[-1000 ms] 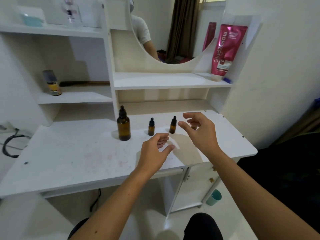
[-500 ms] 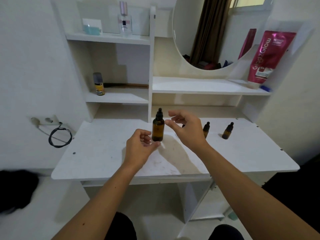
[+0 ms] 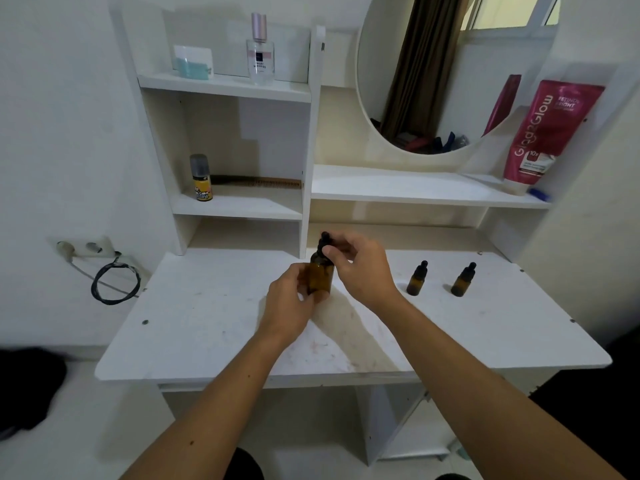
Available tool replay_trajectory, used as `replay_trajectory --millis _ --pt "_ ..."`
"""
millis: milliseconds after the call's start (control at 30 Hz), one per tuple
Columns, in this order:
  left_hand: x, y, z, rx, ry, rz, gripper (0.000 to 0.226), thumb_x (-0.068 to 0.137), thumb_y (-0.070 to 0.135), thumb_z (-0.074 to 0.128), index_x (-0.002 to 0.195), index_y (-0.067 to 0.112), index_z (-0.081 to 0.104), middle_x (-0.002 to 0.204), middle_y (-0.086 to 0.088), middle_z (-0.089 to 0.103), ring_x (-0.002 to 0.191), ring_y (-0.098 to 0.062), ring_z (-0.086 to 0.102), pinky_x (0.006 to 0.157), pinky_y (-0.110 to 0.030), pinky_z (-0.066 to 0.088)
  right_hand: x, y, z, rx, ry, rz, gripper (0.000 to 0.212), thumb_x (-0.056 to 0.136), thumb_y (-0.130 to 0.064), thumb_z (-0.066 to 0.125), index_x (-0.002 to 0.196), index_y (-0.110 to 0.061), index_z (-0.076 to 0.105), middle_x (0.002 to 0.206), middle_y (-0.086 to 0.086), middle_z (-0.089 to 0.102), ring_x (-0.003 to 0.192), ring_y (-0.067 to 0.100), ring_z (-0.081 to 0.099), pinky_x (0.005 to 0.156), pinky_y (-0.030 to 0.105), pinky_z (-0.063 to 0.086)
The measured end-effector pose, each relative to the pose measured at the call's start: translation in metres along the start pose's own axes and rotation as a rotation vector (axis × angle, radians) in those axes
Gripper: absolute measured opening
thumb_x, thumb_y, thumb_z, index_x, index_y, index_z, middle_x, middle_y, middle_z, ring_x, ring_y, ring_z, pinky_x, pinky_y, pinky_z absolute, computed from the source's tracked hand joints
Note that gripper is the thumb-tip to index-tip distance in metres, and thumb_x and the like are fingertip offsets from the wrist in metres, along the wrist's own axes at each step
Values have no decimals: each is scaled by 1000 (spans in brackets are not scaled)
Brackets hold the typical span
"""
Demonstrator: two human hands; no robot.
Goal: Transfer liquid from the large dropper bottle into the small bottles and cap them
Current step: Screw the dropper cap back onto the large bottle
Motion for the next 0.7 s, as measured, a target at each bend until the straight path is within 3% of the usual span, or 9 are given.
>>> replay_trajectory --millis 100,200,300,433,567,700 --pt "0 -1 0 19 4 0 52 89 27 80 136 24 56 118 14 62 107 -7 59 91 -12 42 3 2 -2 63 39 31 28 88 -25 84 112 -15 76 93 -9 77 86 3 72 82 14 58" --pt "-1 0 0 6 3 -4 52 89 27 80 136 24 57 119 16 61 107 -5 57 88 -5 39 2 5 -5 90 47 25 31 89 -31 83 116 -17 75 99 -8 78 92 5 73 84 18 60" --pt "-1 0 0 -6 6 -15 52 89 27 80 134 24 57 117 16 60 106 -7 58 92 -11 42 1 4 -6 73 0 6 28 97 -22 74 124 -17 74 108 -6 77 100 5 73 94 26 61" --pt "-1 -1 0 -10 8 -9 52 88 25 81 134 22 58 116 16 62 107 -7 60 89 -7 43 2 5 -5 90 47 28 27 88 -27 85 111 -17 76 97 -5 77 91 10 73 87 27 62" --pt "-1 0 0 -25 5 -26 54 87 26 82 134 22 58 119 13 64 110 -9 60 102 -24 47 3 4 -8 94 11 -3 27 96 -23 75 123 -17 74 108 -4 77 101 7 72 95 26 60" --pt "-1 1 1 -16 11 -27 53 87 26 81 134 23 57 117 15 62 107 -7 59 94 -13 43 4 5 -5 94 12 18 23 90 -24 82 111 -17 76 95 -7 77 89 5 72 86 21 61"
Point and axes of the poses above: each hand's wrist, its own x-axis towards the middle knuckle, its own z-axis out of the palm, y = z × x, the point moved 1 cm from there along x, towards the middle knuckle
